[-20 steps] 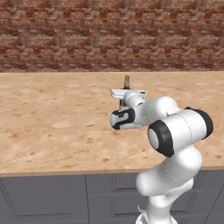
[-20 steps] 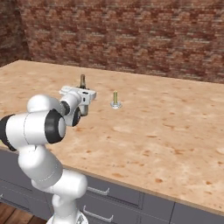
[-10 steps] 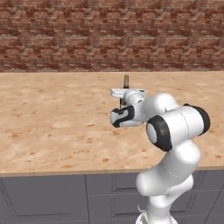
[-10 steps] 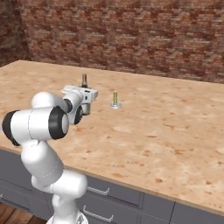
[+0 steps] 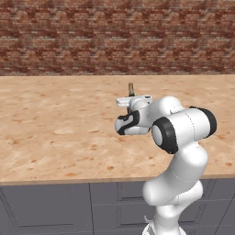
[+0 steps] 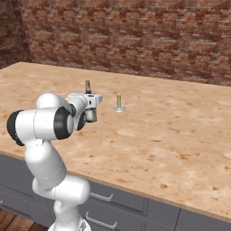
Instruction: Open the cabinet directly in front. Then move the wine and the mug to the dining counter with the candle on it.
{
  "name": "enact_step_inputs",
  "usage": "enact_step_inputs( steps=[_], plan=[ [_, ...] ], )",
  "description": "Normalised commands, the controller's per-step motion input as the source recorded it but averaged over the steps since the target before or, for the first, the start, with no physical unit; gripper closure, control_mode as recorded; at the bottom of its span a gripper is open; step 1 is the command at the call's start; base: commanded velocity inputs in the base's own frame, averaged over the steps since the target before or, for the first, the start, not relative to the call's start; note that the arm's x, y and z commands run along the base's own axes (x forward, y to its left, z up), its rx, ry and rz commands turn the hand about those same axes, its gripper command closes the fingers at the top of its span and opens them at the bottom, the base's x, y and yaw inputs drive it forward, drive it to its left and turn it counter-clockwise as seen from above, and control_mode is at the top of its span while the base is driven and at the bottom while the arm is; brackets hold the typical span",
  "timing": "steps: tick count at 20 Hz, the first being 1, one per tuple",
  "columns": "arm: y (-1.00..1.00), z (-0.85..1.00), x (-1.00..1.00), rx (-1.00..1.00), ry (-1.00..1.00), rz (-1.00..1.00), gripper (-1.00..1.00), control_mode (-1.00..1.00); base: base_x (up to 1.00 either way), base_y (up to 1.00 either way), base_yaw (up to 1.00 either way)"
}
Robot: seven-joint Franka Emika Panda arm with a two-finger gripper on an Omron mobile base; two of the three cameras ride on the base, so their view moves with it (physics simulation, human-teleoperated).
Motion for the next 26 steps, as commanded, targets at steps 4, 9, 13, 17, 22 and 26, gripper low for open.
enact_step_inputs(
  steps=[4, 9, 13, 17, 22, 26],
  plan=[
    [0.00, 0.00, 0.00, 0.00, 0.00, 0.00, -1.00, -1.00, 0.00, 0.00, 0.00],
    [0.00, 0.00, -0.02, 0.00, 0.00, 0.00, -1.00, -1.00, 0.00, 0.00, 0.00],
    [0.00, 0.00, 0.00, 0.00, 0.00, 0.00, -1.00, -1.00, 0.00, 0.00, 0.00],
    [0.00, 0.00, 0.00, 0.00, 0.00, 0.00, -1.00, -1.00, 0.00, 0.00, 0.00],
    [0.00, 0.06, 0.00, 0.00, 0.00, -0.02, -1.00, -1.00, 0.00, 0.00, 0.00],
    [0.00, 0.75, -0.13, 0.02, 0.00, -0.07, -1.00, -1.00, 0.00, 0.00, 0.00]
  ],
)
